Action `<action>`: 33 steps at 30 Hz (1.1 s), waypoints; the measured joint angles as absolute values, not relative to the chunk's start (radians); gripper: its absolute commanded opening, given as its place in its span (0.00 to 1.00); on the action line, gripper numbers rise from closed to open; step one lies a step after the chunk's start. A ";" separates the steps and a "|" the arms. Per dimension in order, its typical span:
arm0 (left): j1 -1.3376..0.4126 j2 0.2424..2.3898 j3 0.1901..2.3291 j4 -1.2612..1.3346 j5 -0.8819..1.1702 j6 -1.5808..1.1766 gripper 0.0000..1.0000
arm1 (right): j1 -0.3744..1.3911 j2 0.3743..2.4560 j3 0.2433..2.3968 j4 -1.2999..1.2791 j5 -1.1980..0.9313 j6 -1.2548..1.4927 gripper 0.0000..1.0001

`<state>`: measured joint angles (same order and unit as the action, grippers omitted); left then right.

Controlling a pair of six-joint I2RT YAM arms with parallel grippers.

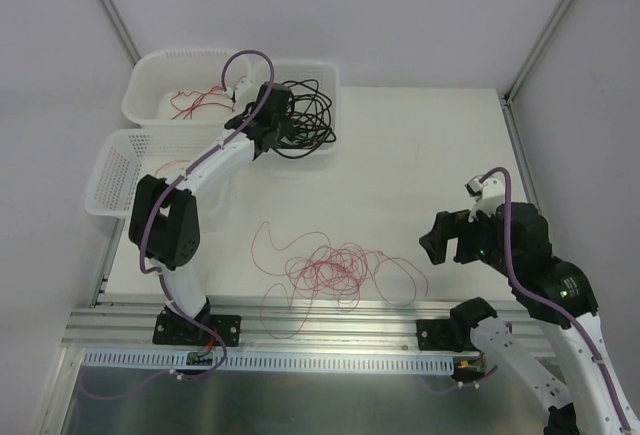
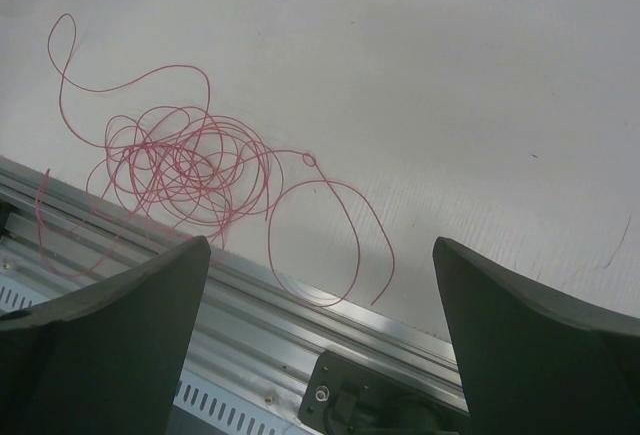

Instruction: Untangle the cables

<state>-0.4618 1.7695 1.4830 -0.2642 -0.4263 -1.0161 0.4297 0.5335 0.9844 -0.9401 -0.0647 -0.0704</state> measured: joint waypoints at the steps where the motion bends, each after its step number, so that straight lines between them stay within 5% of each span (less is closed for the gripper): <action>1: -0.453 1.789 1.492 -0.260 -0.424 -1.023 0.00 | 0.430 0.535 0.984 -0.940 -0.064 -0.073 1.00; 12: -0.368 2.013 1.645 -0.241 -0.320 -0.968 0.00 | 0.430 0.569 0.965 -0.940 -0.064 -0.087 1.00; 17: -0.356 2.040 1.666 -0.227 -0.269 -0.903 0.08 | 0.430 0.582 0.965 -0.939 -0.068 -0.087 1.00; 28: -0.354 1.962 1.588 -0.254 -0.179 -0.756 0.96 | 0.430 0.570 0.965 -0.939 -0.085 -0.075 1.00; 33: -0.353 1.782 1.548 -0.280 -0.179 -0.699 0.99 | 0.430 0.560 0.965 -0.939 -0.095 -0.059 1.00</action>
